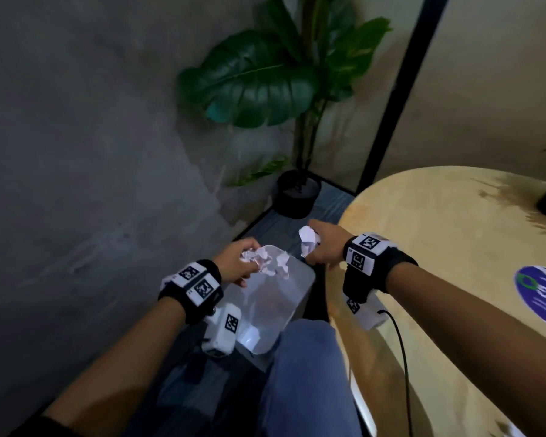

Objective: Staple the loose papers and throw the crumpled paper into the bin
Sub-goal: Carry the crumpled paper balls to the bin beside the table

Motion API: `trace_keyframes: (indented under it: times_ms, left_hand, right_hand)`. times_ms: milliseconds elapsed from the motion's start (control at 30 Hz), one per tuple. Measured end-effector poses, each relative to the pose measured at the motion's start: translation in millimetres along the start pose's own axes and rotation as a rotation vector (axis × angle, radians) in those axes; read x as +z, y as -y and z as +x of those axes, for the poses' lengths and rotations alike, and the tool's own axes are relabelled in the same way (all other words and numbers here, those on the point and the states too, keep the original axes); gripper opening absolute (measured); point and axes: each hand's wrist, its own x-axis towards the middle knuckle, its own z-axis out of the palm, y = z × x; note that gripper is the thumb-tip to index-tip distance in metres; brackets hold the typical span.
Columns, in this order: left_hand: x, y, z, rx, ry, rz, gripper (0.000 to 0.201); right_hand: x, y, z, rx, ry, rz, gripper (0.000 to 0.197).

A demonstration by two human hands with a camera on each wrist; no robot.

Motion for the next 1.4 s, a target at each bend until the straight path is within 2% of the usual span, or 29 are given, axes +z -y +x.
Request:
trace_keyframes:
  times_ms: [67, 133, 200, 267, 333, 533, 700, 767, 967, 1067, 1133, 1233, 1400]
  left_hand:
    - [-2, 19, 5, -0.026, -0.007, 0.006, 0.029]
    - [-2, 32, 10, -0.046, -0.006, 0.010, 0.028]
    - [-2, 41, 15, -0.067, 0.003, 0.015, 0.020]
    - [-1, 48, 19, -0.076, 0.007, 0.019, 0.020]
    - [1, 52, 23, -0.079, 0.011, 0.029, 0.020]
    - [10, 57, 33, -0.094, 0.054, 0.114, 0.020]
    - [19, 61, 42, -0.124, 0.069, 0.162, 0.023]
    - [25, 65, 47, -0.131, 0.068, 0.163, 0.030]
    - [44, 77, 59, -0.148, 0.089, 0.193, 0.072]
    - [48, 80, 61, -0.154, 0.081, 0.277, 0.081]
    - [48, 78, 62, -0.154, 0.075, 0.287, 0.077]
    - [43, 59, 57, -0.123, 0.076, 0.311, 0.055]
    - [34, -9, 34, 0.065, 0.094, 0.335, 0.028]
  right_hand:
    - [10, 7, 17, -0.011, 0.105, -0.100, 0.048]
    - [19, 12, 29, -0.016, 0.195, -0.153, 0.055]
    - [27, 15, 38, -0.035, 0.240, -0.196, 0.064]
    - [33, 16, 44, -0.047, 0.265, -0.229, 0.076]
    - [36, 17, 49, -0.049, 0.263, -0.237, 0.080]
    - [37, 13, 60, -0.064, 0.234, -0.244, 0.071]
    - [31, 9, 55, -0.040, 0.247, -0.107, 0.051]
    - [26, 6, 50, -0.060, 0.211, -0.129, 0.048]
    - [9, -4, 21, -0.109, 0.153, -0.080, 0.042]
    - [4, -13, 7, -0.111, 0.139, -0.038, 0.040]
    - [2, -19, -1, -0.104, 0.127, -0.029, 0.038]
    - [-1, -31, -16, -0.082, 0.095, 0.001, 0.037]
    - [-10, -59, -64, -0.029, 0.034, 0.070, 0.029]
